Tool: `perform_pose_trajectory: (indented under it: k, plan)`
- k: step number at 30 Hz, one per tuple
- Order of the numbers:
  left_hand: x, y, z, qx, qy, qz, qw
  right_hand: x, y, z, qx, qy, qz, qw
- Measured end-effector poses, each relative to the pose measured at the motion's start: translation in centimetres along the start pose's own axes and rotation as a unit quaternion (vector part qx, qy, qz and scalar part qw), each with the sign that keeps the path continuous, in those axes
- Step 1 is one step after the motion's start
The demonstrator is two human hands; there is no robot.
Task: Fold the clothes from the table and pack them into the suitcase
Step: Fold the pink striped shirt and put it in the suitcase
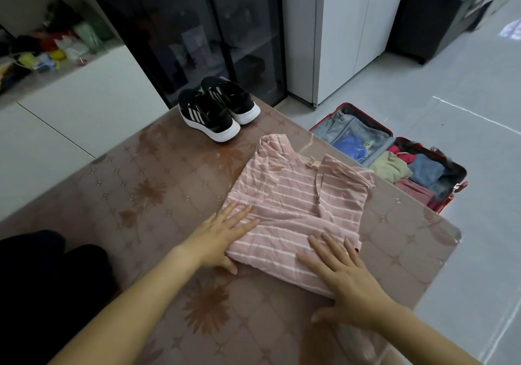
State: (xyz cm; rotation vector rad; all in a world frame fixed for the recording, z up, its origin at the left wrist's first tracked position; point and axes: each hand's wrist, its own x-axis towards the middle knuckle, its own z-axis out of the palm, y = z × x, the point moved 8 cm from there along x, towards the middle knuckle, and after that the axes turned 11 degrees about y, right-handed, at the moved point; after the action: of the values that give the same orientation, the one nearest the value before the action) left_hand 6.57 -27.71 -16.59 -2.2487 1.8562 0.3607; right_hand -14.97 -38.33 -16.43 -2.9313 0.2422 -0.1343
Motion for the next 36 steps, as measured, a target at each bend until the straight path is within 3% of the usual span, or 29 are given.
perform_pose_trajectory:
  k: [2,5,10,13,19,21,24,28,31,33,34,36]
  plan:
    - [0.3,-0.5,0.0,-0.028,0.015,0.004,0.999,0.0,1.2,0.6,0.022,-0.033,0.002,0.999]
    - [0.2,-1.2,-0.8,-0.095,0.035,-0.003,0.995,0.0,2.4,-0.3,0.130,-0.012,0.027,0.991]
    - [-1.1,-1.2,-3.2,-0.230,0.061,-0.046,0.970,0.0,4.3,-2.9,0.272,0.025,0.179,0.945]
    - [-2.4,-0.6,-3.1,-0.267,0.004,-0.085,0.960,-0.1,4.4,-4.2,0.337,-0.002,0.216,0.916]
    - [-5.4,2.1,-3.6,-0.396,-0.193,-0.078,0.895,-1.4,2.9,-4.7,0.505,-0.196,0.208,0.814]
    - [-5.3,1.5,-3.9,-0.424,-0.199,-0.099,0.878,-1.5,3.3,-5.4,0.510,-0.209,0.226,0.803]
    - [-3.4,-1.8,-5.0,-0.472,-0.075,-0.200,0.855,-0.3,6.2,-6.0,0.506,-0.108,0.311,0.797]
    - [0.0,-5.1,-4.8,-0.536,0.128,-0.311,0.775,0.9,10.7,-4.8,0.459,0.035,0.450,0.765]
    - [1.8,-5.8,-3.7,-0.513,0.224,-0.378,0.738,1.2,11.8,-4.1,0.346,0.084,0.478,0.803]
    - [2.0,-5.5,-3.4,-0.465,0.246,-0.395,0.753,1.2,11.3,-4.5,0.281,0.119,0.461,0.833]
    - [1.7,-5.3,-4.1,-0.412,0.276,-0.383,0.779,1.1,10.8,-4.9,0.252,0.143,0.442,0.849]
    - [1.0,-3.5,-6.9,-0.257,0.367,-0.282,0.849,1.0,9.2,-6.1,0.173,0.183,0.379,0.891]
